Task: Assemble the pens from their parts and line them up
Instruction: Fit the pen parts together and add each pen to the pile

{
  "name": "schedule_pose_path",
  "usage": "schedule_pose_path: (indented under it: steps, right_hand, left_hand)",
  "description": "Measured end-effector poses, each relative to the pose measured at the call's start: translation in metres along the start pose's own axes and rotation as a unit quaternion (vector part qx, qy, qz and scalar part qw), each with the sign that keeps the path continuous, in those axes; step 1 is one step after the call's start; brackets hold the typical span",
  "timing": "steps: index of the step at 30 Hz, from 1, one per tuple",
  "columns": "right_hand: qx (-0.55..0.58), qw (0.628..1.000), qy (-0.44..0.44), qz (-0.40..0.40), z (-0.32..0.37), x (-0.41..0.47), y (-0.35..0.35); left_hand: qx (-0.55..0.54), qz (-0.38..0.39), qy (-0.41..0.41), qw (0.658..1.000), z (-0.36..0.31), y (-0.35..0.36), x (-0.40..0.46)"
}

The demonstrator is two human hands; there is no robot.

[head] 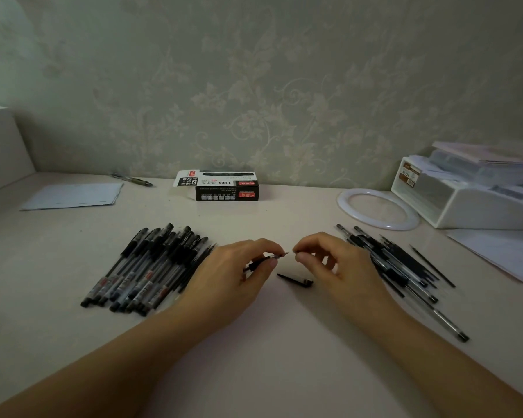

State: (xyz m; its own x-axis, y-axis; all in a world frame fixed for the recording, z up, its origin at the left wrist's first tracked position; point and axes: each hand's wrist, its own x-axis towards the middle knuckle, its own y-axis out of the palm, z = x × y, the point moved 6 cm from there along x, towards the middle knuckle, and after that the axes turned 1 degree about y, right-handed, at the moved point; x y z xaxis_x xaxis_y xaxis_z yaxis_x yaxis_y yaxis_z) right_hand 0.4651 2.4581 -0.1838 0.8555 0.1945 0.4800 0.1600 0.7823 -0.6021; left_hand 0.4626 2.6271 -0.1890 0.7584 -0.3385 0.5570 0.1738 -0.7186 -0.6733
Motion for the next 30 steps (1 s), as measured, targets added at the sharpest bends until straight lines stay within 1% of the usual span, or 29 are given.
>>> schedule_pose_path:
  steps: [4,7,11,13,16,19,22,26,30]
  right_hand:
    - [0.032,0.999,-0.018,0.003,0.004,-0.001,-0.001]
    - [0.049,0.998,-0.023,0.01,0.003,-0.001,-0.001]
    - [0.076,0.997,0.001,-0.006,-0.002,0.0,-0.005]
    - [0.089,0.996,-0.004,0.004,0.0,0.0,-0.003]
    - [0.092,0.995,-0.025,0.022,0.005,-0.001,0.002]
    - [0.093,0.995,-0.022,0.019,0.005,-0.002,0.002]
    - [0.089,0.995,-0.023,0.036,0.006,-0.002,0.004]
    - [0.094,0.995,-0.01,0.038,0.004,-0.002,0.006]
    - [0.094,0.994,0.028,0.046,-0.002,-0.001,0.009]
  left_hand:
    - [0.006,0.015,0.03,0.999,-0.006,0.0,-0.001]
    - [0.006,0.014,0.028,0.999,-0.005,0.0,-0.001]
    - [0.002,0.006,0.013,1.0,-0.002,-0.001,0.0]
    - [0.001,0.008,0.013,1.0,-0.001,0.0,-0.001]
    - [-0.002,0.018,0.031,0.999,-0.005,0.001,-0.001]
    - [-0.003,0.021,0.034,0.999,-0.006,0.001,-0.001]
    - [0.006,0.033,0.035,0.999,-0.007,0.002,-0.002]
    - [0.004,0.028,0.043,0.999,-0.011,-0.001,-0.001]
    - [0.022,0.035,0.055,0.998,-0.014,0.0,-0.001]
